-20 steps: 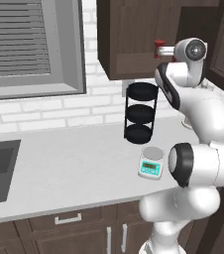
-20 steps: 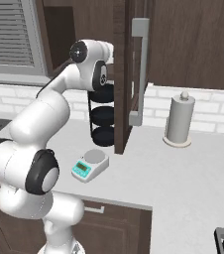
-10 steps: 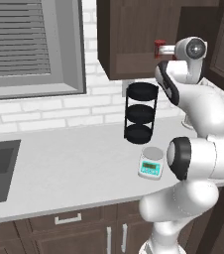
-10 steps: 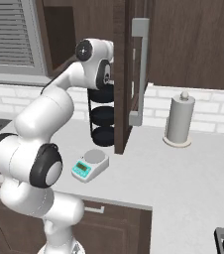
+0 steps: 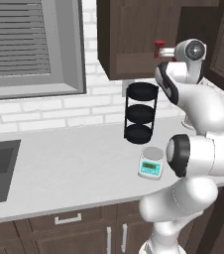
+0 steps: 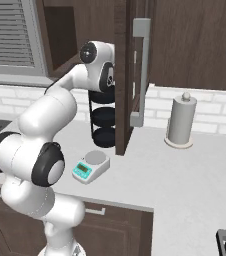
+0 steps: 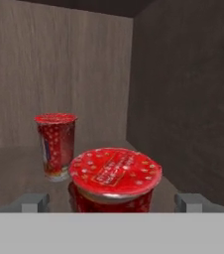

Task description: Pick the yogurt and place it on the digital scale for weighing, and close the cabinet.

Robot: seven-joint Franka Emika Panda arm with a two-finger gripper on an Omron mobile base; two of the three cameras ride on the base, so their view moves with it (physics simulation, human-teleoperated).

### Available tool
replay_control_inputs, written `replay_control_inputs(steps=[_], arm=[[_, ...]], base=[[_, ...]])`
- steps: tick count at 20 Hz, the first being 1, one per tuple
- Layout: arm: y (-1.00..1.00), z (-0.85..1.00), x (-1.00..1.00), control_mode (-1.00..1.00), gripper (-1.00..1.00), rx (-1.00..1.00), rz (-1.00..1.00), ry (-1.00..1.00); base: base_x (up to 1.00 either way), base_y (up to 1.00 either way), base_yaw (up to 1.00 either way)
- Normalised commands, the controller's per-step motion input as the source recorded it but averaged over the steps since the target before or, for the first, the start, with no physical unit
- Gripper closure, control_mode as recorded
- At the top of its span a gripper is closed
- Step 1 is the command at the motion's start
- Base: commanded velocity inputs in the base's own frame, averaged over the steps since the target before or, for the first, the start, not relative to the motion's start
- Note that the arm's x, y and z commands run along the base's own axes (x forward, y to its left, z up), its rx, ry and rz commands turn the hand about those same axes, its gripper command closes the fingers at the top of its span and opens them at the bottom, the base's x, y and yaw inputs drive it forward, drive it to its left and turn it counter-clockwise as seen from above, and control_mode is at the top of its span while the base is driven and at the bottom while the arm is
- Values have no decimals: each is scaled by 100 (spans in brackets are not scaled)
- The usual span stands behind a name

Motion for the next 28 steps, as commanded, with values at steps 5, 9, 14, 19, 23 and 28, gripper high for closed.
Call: replay_control_inputs(steps=[5, 9, 14, 19, 23, 28], arm=[[0, -10, 21, -100, 100, 0, 0, 3], [-10, -4, 13, -100, 100, 0, 0, 4], [-23, 0, 1, -100, 100, 0, 0, 5], [-11, 0, -34, -100, 100, 0, 0, -5], [3, 0, -76, -100, 100, 0, 0, -12], [50, 0, -93, -100, 100, 0, 0, -17]], base=[[0, 0, 0], [0, 0, 0], [0, 0, 0], [0, 0, 0], [0, 0, 0], [0, 0, 0]])
